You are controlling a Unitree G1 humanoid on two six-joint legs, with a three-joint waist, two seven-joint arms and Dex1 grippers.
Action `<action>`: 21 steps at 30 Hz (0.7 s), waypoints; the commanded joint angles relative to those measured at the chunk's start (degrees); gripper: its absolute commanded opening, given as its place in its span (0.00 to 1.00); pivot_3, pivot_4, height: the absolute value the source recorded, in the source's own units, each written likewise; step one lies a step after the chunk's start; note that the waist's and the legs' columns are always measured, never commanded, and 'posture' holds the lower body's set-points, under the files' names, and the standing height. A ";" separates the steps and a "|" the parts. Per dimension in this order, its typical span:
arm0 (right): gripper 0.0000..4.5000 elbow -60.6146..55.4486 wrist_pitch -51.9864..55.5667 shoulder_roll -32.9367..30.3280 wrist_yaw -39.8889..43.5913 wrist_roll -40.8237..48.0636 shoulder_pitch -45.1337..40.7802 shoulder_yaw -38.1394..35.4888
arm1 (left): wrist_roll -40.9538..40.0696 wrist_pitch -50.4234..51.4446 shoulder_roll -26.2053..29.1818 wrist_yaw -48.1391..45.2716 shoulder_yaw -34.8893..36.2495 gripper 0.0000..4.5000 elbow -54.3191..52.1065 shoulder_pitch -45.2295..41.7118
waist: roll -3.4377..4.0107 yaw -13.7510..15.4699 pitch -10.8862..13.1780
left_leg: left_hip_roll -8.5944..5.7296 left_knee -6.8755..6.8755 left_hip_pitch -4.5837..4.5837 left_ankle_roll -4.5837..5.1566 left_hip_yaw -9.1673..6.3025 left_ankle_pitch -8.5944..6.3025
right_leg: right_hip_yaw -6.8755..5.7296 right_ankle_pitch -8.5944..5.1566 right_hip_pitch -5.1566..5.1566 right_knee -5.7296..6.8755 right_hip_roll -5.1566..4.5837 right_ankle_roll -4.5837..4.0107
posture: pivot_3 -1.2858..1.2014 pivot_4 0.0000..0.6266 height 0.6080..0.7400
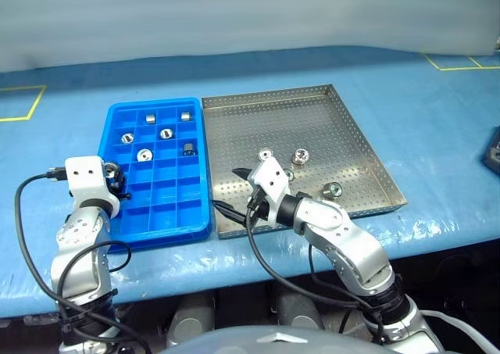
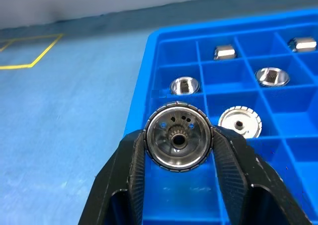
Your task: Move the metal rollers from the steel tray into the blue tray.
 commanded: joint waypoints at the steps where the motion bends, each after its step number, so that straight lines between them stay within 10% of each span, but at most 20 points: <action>1: 1.00 -1.51 -1.46 0.26 -0.29 -0.41 -0.01 0.35 | -0.92 -1.33 1.16 -0.05 -0.07 0.37 1.23 -0.78 | 0.00 -0.04 0.00 | 0.00 0.00 0.00 0.00 0.00 0.00 | 0.00 0.00 0.00 -0.01 0.00 0.01 | 0.51 0.24 1.00; 10: 1.00 -3.31 -0.57 0.06 -2.97 -1.13 2.20 -1.41 | -6.04 -0.08 3.47 -3.40 -2.21 0.96 -3.28 -4.62 | -0.01 -0.76 0.00 | 0.01 -0.02 0.00 -0.01 0.00 0.00 | 0.00 0.01 -0.02 0.00 0.00 0.01 | 0.49 0.24 1.00; 21: 1.00 -5.56 1.50 -5.45 -5.00 -2.40 5.72 -5.43 | -15.75 1.30 14.08 -28.30 -23.29 0.98 6.26 -19.66 | -0.02 -1.98 -0.01 | -0.01 -0.01 -0.03 0.00 0.07 0.00 | 0.04 -0.04 -0.02 -0.03 0.00 -0.07 | 0.46 0.24 1.00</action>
